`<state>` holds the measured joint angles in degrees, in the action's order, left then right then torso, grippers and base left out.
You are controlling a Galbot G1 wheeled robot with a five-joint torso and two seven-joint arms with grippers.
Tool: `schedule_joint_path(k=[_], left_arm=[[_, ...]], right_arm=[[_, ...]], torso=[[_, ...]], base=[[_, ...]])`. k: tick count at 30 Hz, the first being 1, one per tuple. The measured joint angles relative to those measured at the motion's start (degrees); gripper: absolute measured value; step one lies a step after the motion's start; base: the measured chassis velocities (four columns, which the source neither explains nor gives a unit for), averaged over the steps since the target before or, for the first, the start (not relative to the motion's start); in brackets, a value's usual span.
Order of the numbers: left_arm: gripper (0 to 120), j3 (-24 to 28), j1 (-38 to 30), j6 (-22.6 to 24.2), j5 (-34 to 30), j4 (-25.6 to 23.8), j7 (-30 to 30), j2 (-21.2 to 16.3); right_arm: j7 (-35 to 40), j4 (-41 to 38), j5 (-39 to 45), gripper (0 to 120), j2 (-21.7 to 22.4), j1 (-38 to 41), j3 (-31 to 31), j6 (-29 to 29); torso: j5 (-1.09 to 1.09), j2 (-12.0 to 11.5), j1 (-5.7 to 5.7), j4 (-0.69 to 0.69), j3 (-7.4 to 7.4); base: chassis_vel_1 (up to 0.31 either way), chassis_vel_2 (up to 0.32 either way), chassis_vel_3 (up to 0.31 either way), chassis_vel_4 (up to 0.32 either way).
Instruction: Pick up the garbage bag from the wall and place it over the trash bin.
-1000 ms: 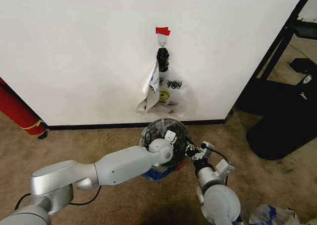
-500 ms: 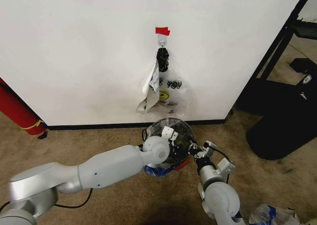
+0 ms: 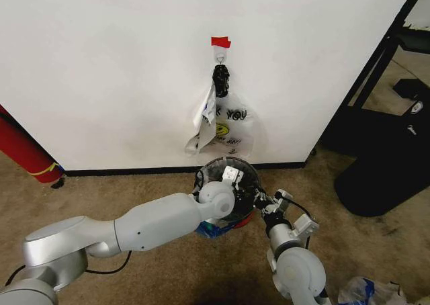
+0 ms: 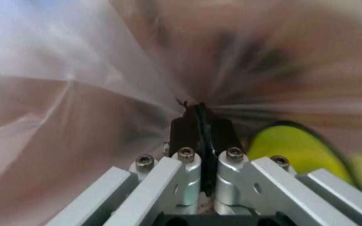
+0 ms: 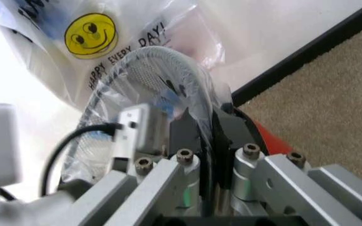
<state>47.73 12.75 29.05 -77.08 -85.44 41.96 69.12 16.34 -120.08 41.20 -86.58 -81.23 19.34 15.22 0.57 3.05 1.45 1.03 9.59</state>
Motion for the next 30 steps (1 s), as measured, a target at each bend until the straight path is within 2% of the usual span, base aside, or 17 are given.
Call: schedule_joint_path(k=[8,19,24,29,30], left_arm=[[0,0.60,-0.36,0.65,-0.43,3.24,-0.35,1.80],[0,1.86,-0.81,3.09,-1.10,3.88,0.06,1.81],[0,1.33,-0.95,3.08,-1.14,0.32,0.57,0.48],[0,-0.32,-0.34,2.75,-2.30,-9.25,0.87,-5.35],[0,-0.32,-0.34,2.75,-2.30,-9.25,0.87,-5.35]], right_arm=[[-1.12,-0.23,0.02,1,0.06,-0.05,-0.61,0.11],[-3.46,0.54,-1.62,1,-0.29,-0.29,-1.67,-0.32],[-3.11,1.32,-1.35,1,-0.19,0.00,-1.11,-0.81],[-1.34,2.82,0.34,1,-0.38,1.22,0.01,-0.85],[-1.34,2.82,0.34,1,-0.38,1.22,0.01,-0.85]], torso=[[0.00,-0.01,0.00,0.00,0.00],[0.00,-0.01,0.00,0.00,0.00],[0.00,-0.01,0.00,0.02,0.00],[0.00,-0.01,0.00,0.00,0.00],[0.00,-0.01,0.00,0.00,0.00]], base=[[0.000,0.000,0.000,0.000],[0.000,0.000,0.000,0.000],[0.000,0.000,0.000,0.000],[0.000,0.000,0.000,0.000],[0.000,0.000,0.000,0.000]])
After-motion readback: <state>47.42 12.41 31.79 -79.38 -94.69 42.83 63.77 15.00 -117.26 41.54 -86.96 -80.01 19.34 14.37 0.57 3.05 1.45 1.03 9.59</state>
